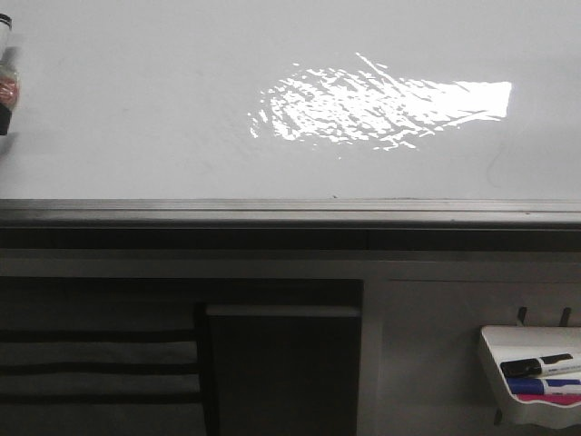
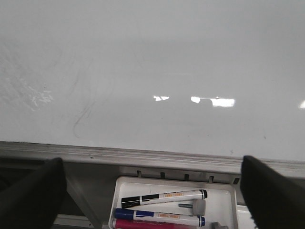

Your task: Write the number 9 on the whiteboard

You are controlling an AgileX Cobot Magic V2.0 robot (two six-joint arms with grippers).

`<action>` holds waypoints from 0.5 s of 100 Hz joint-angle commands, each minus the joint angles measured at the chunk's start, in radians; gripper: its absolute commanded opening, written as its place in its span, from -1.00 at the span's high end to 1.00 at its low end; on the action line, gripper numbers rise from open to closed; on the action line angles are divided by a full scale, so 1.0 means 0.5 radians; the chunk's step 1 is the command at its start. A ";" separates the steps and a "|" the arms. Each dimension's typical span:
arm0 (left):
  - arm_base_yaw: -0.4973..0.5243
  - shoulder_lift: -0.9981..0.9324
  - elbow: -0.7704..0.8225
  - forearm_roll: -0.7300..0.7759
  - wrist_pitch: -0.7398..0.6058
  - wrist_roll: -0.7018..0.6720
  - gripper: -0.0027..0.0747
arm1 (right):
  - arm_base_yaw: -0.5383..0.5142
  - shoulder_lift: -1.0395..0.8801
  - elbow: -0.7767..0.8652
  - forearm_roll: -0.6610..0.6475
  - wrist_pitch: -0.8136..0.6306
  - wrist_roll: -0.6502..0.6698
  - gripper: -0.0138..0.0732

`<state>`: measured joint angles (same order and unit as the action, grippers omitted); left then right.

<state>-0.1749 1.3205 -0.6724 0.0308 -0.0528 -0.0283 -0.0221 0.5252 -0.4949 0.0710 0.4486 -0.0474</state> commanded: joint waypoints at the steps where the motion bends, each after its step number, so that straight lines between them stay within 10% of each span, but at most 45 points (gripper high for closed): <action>1: -0.021 0.013 -0.067 0.014 -0.165 -0.005 -0.20 | -0.012 0.023 -0.070 0.003 -0.138 -0.011 -0.83; 26: -0.021 0.089 -0.067 0.029 -0.178 -0.005 -0.16 | -0.012 0.023 -0.070 0.003 -0.138 -0.011 -0.83; 50: -0.021 0.089 -0.067 0.029 -0.178 -0.005 0.46 | -0.012 0.023 -0.070 0.003 -0.138 -0.011 -0.83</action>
<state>-0.1790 1.3721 -0.6763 0.0452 -0.0784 -0.0264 -0.0221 0.5252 -0.4949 0.0726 0.4486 -0.0474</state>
